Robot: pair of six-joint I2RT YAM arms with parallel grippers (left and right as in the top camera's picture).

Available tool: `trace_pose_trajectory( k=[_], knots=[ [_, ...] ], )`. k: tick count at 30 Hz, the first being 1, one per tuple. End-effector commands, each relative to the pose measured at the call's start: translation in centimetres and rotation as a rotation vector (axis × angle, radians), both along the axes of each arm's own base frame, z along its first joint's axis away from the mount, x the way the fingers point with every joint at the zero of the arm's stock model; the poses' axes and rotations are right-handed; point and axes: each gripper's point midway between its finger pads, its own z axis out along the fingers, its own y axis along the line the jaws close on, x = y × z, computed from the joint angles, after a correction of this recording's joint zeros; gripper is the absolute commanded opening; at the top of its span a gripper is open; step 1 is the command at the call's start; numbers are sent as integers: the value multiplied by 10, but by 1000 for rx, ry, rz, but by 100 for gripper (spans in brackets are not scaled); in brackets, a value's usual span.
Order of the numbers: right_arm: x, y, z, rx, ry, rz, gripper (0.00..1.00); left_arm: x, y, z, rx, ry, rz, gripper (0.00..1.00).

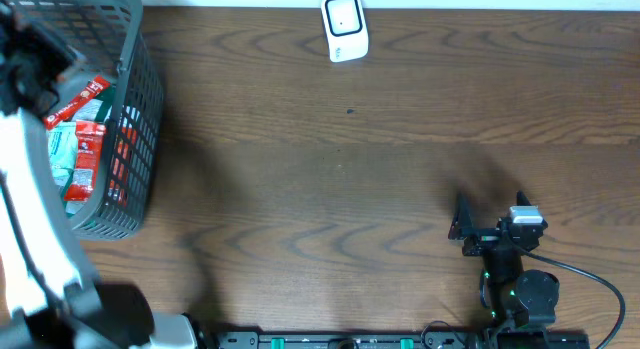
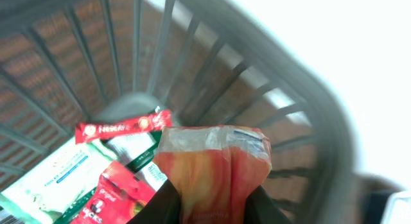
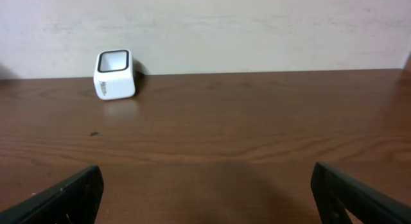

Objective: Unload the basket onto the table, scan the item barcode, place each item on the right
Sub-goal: 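Grasp the orange packet with the left gripper and lift it out, then carry the orange packet with the left gripper toward the white scanner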

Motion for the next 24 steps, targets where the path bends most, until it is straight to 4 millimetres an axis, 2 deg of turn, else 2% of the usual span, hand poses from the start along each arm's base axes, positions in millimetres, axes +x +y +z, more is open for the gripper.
trace_pose_trajectory(
  k=[1, 2, 3, 5, 7, 10, 11, 12, 13, 16, 17, 19, 22, 24],
  knots=[
    [0, -2, -1, -12, 1, -5, 99, -34, -40, 69, -51, -159, -32, 8],
    [0, -2, -1, -12, 1, -5, 99, -42, -69, 77, -94, -168, -121, 8],
    [0, -2, -1, -12, 1, -5, 99, -46, -87, 77, -122, -158, -172, 8],
    [0, -2, -1, -12, 1, -5, 99, -55, -123, 67, -174, -99, -261, 8],
    [0, -2, -1, -12, 1, -5, 99, -60, -157, 48, -210, -13, -336, 8],
    [0, -2, -1, -12, 1, -5, 99, -62, -218, 8, -230, 130, -506, 8],
    [0, -2, -1, -12, 1, -5, 99, -62, -237, -7, -232, 176, -550, 8],
    [0, -2, -1, -12, 1, -5, 99, -63, -266, -34, -230, 253, -616, 8],
    [0, -2, -1, -12, 1, -5, 99, -64, -280, -49, -225, 296, -646, 8],
    [0, -2, -1, -12, 1, -5, 99, -68, -337, -114, -211, 459, -771, 7],
    [0, -2, -1, -12, 1, -5, 99, -69, -362, -144, -202, 524, -823, 8],
    [0, -2, -1, -12, 1, -5, 99, -71, -385, -171, -191, 581, -869, 8],
    [0, -2, -1, -12, 1, -5, 99, -71, -422, -225, -143, 662, -928, 8],
    [0, -2, -1, -12, 1, -5, 99, -70, -431, -248, -100, 684, -936, 8]
  ],
)
